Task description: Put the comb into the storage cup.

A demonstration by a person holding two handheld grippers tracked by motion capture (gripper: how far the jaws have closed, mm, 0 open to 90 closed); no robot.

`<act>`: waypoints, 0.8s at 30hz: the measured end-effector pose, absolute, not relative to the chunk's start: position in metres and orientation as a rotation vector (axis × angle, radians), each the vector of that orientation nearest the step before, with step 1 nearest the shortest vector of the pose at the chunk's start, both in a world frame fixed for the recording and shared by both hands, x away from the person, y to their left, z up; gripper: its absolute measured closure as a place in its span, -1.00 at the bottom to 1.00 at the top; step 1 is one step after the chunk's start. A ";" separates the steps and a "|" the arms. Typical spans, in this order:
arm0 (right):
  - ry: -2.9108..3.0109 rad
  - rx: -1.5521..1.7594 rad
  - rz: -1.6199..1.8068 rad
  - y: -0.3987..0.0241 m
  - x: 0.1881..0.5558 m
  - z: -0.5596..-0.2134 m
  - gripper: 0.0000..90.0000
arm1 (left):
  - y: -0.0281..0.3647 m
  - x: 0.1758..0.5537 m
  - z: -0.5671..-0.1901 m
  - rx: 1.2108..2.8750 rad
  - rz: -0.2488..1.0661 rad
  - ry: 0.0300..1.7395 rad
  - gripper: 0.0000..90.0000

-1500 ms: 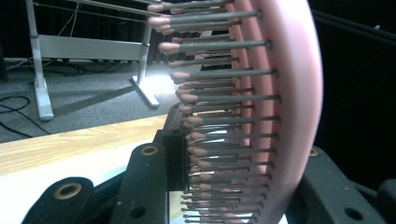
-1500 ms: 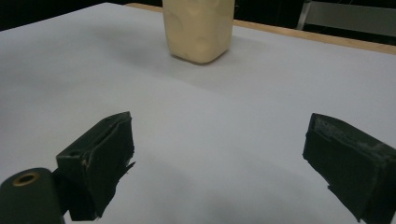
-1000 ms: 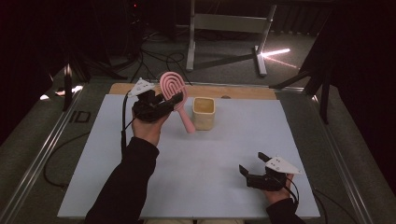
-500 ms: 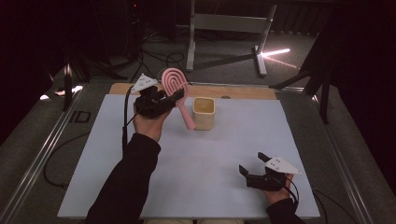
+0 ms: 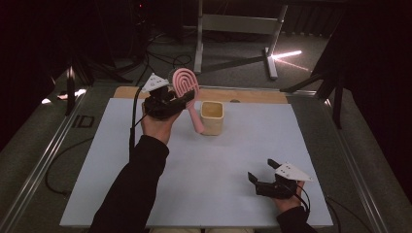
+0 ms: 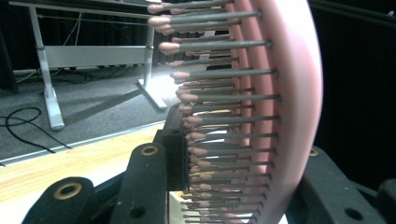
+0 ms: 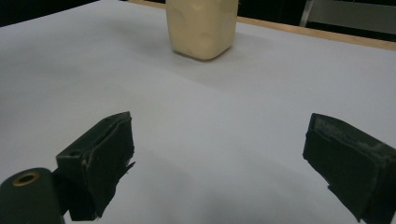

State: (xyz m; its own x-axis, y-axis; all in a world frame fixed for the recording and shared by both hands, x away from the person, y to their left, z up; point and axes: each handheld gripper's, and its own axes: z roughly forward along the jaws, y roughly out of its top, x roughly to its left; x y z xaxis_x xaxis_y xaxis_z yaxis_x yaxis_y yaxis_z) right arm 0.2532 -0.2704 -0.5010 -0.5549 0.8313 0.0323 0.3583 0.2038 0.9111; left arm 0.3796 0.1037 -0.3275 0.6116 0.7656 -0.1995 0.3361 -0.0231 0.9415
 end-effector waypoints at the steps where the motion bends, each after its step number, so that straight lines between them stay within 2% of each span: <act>1: 2.012 1.104 1.323 -0.270 0.253 -0.501 -0.81 | 0.104 0.380 -0.327 1.618 0.438 0.933 0.43; 24: 2.010 1.108 1.326 -0.271 0.254 -0.502 -0.81 | 0.098 0.396 -0.312 1.627 0.480 0.937 0.43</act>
State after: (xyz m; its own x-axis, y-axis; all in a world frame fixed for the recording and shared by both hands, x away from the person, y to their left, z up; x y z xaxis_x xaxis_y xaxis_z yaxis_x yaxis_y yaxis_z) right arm 0.2538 -0.2711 -0.5016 -0.5533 0.8322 0.0360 0.3606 0.2003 0.9110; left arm 0.3958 0.0982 -0.3123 0.5989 0.7829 -0.1685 0.3206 -0.0415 0.9463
